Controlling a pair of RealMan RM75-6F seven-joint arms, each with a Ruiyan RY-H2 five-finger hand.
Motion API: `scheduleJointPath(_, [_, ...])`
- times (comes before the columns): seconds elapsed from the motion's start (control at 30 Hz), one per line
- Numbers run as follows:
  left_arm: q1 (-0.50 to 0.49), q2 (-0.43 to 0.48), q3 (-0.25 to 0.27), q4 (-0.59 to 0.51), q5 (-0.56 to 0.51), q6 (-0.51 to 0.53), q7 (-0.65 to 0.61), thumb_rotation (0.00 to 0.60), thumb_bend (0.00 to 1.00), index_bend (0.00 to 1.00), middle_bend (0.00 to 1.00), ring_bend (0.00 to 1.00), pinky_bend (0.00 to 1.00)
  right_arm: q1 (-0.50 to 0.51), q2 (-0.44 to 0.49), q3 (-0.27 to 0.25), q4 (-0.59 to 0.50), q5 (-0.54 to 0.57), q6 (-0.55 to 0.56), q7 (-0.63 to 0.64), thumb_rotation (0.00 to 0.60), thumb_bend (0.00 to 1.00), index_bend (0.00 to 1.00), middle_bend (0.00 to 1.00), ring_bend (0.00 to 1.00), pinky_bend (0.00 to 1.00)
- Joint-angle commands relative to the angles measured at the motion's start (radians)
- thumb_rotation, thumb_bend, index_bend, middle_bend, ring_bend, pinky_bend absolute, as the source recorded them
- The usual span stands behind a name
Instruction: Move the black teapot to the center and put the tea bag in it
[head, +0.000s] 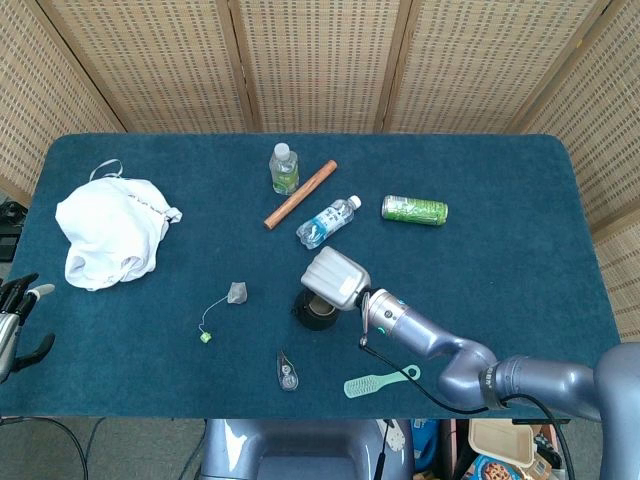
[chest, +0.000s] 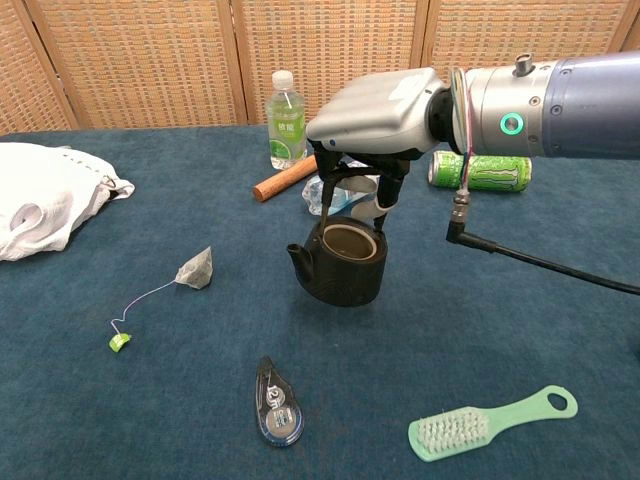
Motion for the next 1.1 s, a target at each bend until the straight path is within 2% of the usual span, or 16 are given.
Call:
scheduleJointPath(0.03, [-0.001, -0.001, 0.0, 0.002, -0.001, -0.003, -0.001, 0.6, 0.36, 0.19, 0.11, 0.1, 0.03, 0.007, -0.015, -0.006, 0.014, 0.003, -0.001, -0.015, 0.582, 0.49, 0.87, 0.73, 0.7, 0.7])
scheduleJointPath(0.33, [-0.001, -0.003, 0.001, 0.006, -0.006, -0.009, 0.0, 0.6, 0.36, 0.19, 0.11, 0.1, 0.03, 0.023, -0.057, -0.022, 0.052, 0.03, -0.003, -0.061, 0.576, 0.49, 0.87, 0.7, 0.7, 0.7])
scheduleJointPath(0.6, [-0.002, -0.007, 0.001, 0.008, -0.01, -0.017, -0.002, 0.6, 0.36, 0.19, 0.11, 0.1, 0.03, 0.025, -0.07, -0.05, 0.064, 0.062, -0.001, -0.107, 0.54, 0.49, 0.84, 0.64, 0.7, 0.7])
scheduleJointPath(1.0, [-0.008, -0.008, -0.001, 0.001, -0.008, -0.024, 0.006, 0.6, 0.36, 0.19, 0.11, 0.1, 0.03, 0.037, -0.054, -0.098, 0.006, 0.154, -0.001, -0.216, 0.522, 0.49, 0.64, 0.49, 0.7, 0.7])
scheduleJointPath(1.1, [-0.008, -0.008, -0.001, 0.0, -0.009, -0.025, 0.007, 0.6, 0.36, 0.19, 0.11, 0.1, 0.03, 0.04, -0.045, -0.104, -0.013, 0.166, 0.008, -0.226, 0.449, 0.49, 0.55, 0.43, 0.7, 0.7])
